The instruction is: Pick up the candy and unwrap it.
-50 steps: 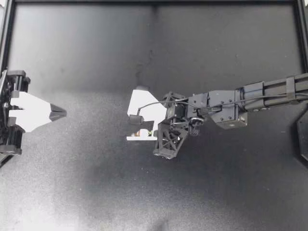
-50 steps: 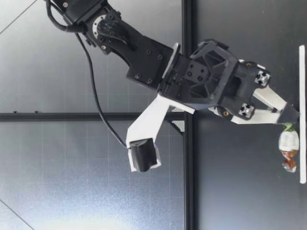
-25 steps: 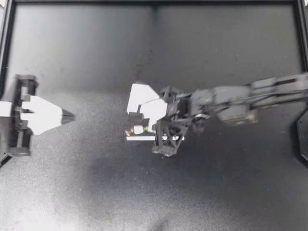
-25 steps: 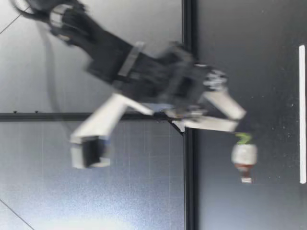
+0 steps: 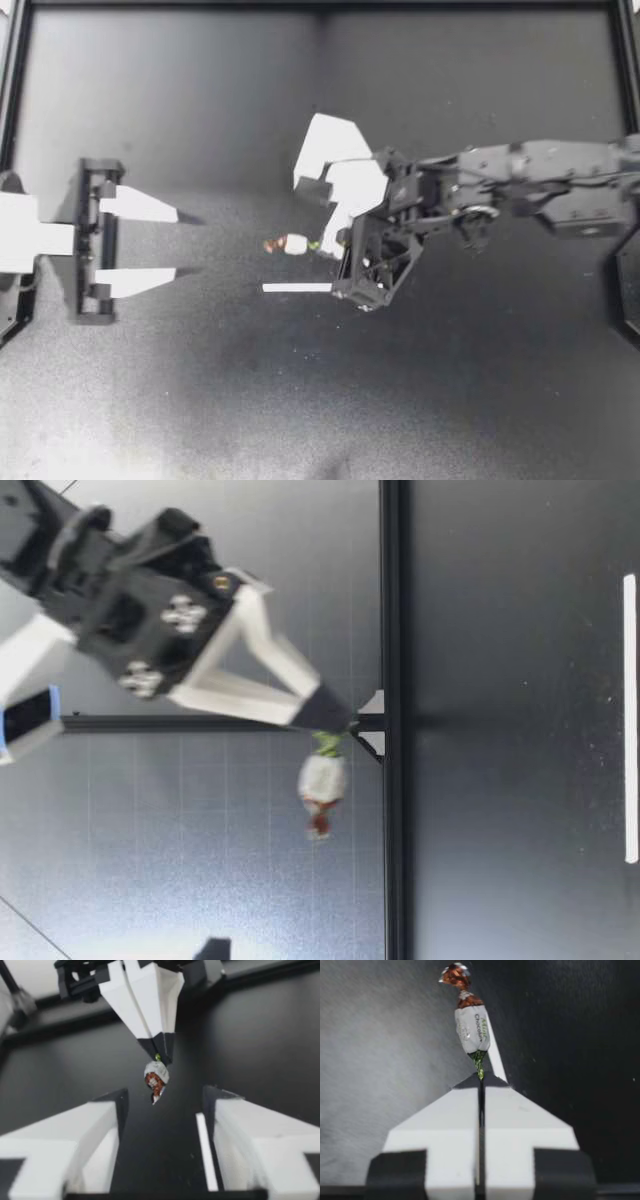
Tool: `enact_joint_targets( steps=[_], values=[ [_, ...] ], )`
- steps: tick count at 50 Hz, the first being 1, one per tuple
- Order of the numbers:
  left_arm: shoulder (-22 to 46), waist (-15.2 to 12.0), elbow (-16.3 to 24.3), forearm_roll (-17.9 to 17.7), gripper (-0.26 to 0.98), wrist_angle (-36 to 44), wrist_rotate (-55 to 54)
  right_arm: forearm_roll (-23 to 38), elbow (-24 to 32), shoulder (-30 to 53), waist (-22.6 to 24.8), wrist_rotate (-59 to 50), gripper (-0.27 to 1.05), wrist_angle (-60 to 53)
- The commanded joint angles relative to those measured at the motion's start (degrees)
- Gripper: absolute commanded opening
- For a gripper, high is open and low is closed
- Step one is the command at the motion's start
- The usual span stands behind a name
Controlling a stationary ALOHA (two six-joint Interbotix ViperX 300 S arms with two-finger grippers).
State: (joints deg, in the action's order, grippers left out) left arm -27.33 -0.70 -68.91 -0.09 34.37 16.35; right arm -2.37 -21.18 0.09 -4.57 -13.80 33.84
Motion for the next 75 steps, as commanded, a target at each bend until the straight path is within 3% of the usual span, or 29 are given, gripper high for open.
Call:
enact_joint_targets(
  steps=[1, 13, 39, 45, 58, 75],
  values=[
    [1.7, -0.1, 2.5, -0.1, 0.48, 2.4, 1.2, -1.4, 2.2, -2.5, -0.1, -0.1, -0.17, -0.4],
    [5.4, -0.1, 5.4, -0.8, 0.48, 2.5, 4.7, -4.6, 4.0, -2.5, 0.0, 0.0, -0.17, -0.5],
    [9.1, -0.1, 7.8, -3.9, 0.46, 2.4, 7.8, -5.2, 4.7, -2.5, 0.5, 0.0, -0.17, -1.6],
    [9.2, -0.1, 7.9, -4.1, 0.34, 2.4, 7.7, -5.2, 4.7, -2.5, 0.7, 0.0, -0.17, -1.6],
    [8.6, -0.1, 7.3, -4.1, -0.13, 2.4, 7.6, -5.2, 4.4, -2.3, 0.8, 0.0, -0.17, -1.6],
    [6.4, -0.1, 5.8, -4.1, -0.18, 2.4, 6.4, -5.2, 0.7, -3.4, 0.9, 0.2, -0.17, -2.0]
  ],
)
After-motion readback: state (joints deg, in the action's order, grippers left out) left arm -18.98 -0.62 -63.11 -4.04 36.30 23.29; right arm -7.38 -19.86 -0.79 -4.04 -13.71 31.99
